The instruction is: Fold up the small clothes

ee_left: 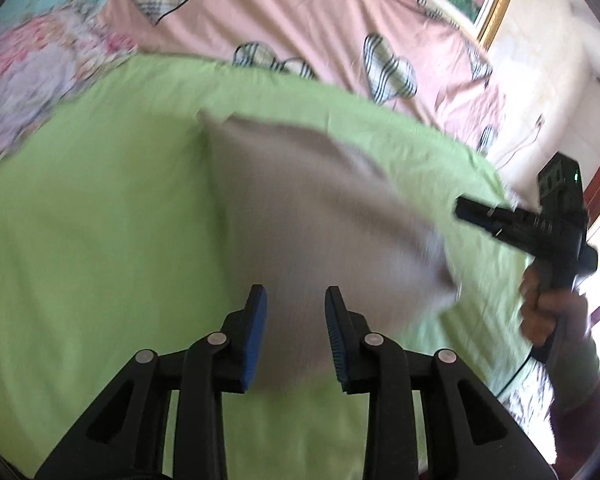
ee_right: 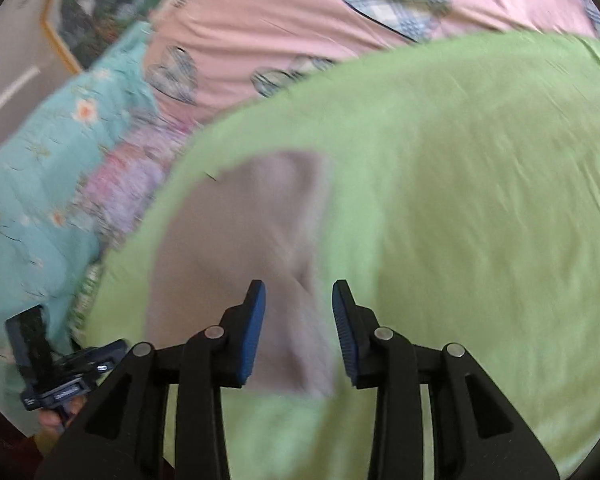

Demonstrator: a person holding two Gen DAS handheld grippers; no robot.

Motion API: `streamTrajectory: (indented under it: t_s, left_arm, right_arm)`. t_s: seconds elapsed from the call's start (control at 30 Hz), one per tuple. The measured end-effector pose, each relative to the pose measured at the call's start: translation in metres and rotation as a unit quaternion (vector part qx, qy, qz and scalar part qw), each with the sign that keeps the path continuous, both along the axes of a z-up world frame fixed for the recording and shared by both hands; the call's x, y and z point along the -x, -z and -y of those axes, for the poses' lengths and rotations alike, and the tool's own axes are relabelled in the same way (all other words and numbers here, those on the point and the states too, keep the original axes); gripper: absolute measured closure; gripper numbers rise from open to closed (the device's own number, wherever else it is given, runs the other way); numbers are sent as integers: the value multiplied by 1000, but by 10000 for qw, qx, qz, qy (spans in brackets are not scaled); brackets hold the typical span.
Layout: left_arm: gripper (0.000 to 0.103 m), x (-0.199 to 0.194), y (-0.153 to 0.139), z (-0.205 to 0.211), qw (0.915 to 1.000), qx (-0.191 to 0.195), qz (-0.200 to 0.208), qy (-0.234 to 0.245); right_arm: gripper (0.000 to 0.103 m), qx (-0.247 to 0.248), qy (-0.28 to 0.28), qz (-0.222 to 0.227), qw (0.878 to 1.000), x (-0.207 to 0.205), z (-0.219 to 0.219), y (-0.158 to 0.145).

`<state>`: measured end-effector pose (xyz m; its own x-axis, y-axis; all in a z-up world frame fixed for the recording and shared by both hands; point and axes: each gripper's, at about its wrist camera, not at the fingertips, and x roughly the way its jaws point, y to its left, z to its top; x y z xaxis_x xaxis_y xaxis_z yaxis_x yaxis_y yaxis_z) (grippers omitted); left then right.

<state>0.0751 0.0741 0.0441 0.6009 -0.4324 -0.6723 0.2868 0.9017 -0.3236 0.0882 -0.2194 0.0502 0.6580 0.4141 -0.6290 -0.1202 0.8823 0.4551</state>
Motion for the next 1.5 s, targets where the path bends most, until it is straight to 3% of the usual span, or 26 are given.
streamTrajectory:
  t_s: [0.1,0.2,0.33,0.4,0.53,0.7,0.9,1.03,1.13,1.2,1.5]
  left_arm:
    - [72,-50,-4,10,9999,132,-12,-30]
    - [76,-89,7,16,9995,23,-286,-118]
    - [82,-115,31,19,9981,-142,-600,18]
    - [83,-116,39,20,9982,-117,-592,15]
    - [83,-109,40,28,9983,-371,-442,-13]
    - [85,-87,26,23,9993,-200,-304,6]
    - [84,-17,15,17,9995,-200,-58,253]
    - [84,16,37,16,9984,-274,-332,368]
    - [87,25,56,14,9976,-374,-516,286]
    - [87,26,54,14,9978,-363,-504,249]
    - [86,27,56,16,9979,-390,-517,84]
  right_arm:
    - [67,71,-337,145,9993,-32,-31,-1]
    - [67,148,-522,-108,9985,-60,-50,14]
    - [70,535,-588,-611,9950,-82,-58,47]
    - [73,781,-607,-535,9937,-87,-56,60]
    - [73,848,-526,-426,9941,-88,-50,64]
    - [73,632,-450,-455,9959,-85,-44,54]
    - [70,360,-543,-189,9977,-32,-39,32]
    - [70,391,-588,-276,9971,3,-38,41]
    - [70,678,-419,-628,9948,14,-34,64]
    - [71,469,-337,-536,9969,24,-26,74]
    - [71,796,-275,-450,9954,32,-34,73]
